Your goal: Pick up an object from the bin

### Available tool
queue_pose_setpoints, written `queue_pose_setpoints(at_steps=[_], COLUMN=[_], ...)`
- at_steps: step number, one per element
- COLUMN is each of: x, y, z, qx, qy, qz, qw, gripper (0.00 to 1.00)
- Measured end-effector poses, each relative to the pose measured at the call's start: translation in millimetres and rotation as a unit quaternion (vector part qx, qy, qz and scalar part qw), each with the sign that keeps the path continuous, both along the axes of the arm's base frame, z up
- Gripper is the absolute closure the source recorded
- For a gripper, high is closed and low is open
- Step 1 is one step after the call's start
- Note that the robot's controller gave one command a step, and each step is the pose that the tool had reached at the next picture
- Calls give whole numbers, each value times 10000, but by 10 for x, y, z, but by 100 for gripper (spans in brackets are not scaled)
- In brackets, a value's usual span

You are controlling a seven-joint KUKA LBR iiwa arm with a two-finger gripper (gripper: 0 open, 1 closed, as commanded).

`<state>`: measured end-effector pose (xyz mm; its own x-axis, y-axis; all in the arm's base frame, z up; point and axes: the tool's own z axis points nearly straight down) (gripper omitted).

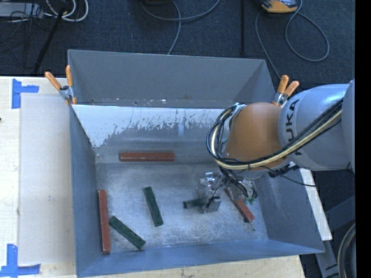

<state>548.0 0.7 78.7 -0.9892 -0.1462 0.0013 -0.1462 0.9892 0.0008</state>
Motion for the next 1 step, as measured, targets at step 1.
queue_pose_setpoints(at_steps=[1], x=[-3], y=[134], z=[1321], qx=[-2], qy=[-52], qz=[609], qw=[9981], gripper=[100])
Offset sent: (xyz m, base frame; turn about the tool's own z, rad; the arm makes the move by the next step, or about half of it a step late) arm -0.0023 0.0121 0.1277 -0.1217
